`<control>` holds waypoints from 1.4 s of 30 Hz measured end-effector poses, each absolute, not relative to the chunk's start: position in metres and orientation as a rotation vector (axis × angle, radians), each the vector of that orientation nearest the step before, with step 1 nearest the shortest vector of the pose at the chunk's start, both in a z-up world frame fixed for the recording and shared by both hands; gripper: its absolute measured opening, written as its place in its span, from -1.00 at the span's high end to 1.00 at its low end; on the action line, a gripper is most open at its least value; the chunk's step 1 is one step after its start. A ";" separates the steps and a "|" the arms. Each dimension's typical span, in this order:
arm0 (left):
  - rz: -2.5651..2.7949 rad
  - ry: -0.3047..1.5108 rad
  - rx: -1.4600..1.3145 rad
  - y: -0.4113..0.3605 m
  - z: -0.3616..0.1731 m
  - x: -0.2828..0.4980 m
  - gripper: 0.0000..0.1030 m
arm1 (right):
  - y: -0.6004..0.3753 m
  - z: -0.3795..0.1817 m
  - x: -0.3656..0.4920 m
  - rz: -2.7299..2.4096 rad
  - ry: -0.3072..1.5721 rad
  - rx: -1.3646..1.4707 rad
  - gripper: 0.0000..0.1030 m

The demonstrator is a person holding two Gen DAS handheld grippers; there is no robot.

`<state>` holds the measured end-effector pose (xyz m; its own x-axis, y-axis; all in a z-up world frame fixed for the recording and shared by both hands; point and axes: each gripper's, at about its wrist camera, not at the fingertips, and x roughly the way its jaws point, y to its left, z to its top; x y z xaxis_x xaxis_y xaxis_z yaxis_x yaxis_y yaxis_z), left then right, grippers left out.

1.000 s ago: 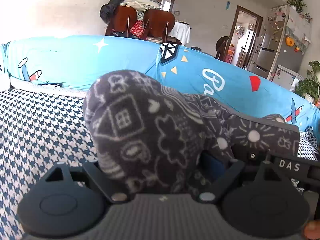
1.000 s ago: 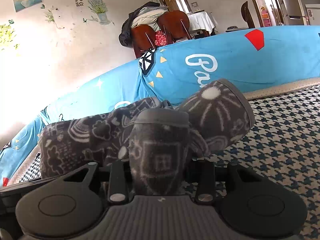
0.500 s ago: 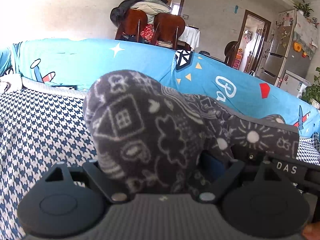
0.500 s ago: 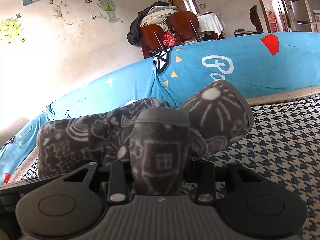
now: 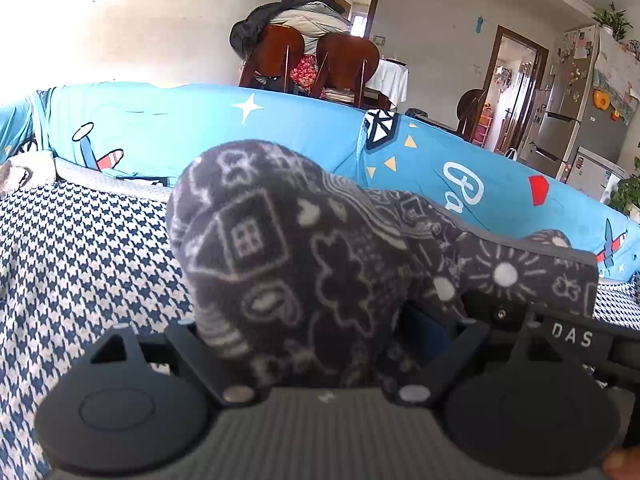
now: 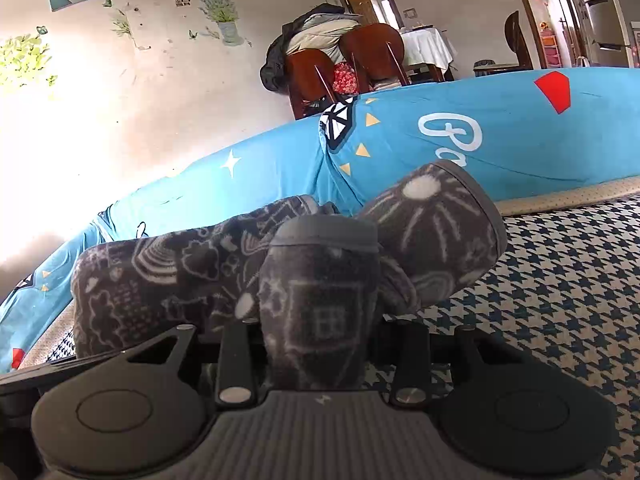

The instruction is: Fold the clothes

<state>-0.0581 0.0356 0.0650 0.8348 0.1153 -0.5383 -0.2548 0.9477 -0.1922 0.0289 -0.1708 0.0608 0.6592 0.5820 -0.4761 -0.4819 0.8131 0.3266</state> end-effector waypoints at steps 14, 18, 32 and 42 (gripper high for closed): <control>0.227 0.542 -0.276 0.052 0.067 -0.068 -0.73 | -0.149 0.062 0.024 0.628 0.585 0.151 0.24; 0.230 0.544 -0.279 0.053 0.066 -0.068 -0.73 | -0.147 0.061 0.024 0.631 0.587 0.148 0.24; 0.231 0.547 -0.277 0.053 0.064 -0.069 -0.73 | -0.148 0.059 0.024 0.629 0.595 0.146 0.24; 0.274 0.555 -0.276 0.069 0.063 -0.071 -0.73 | -0.138 0.056 0.026 0.640 0.611 0.146 0.24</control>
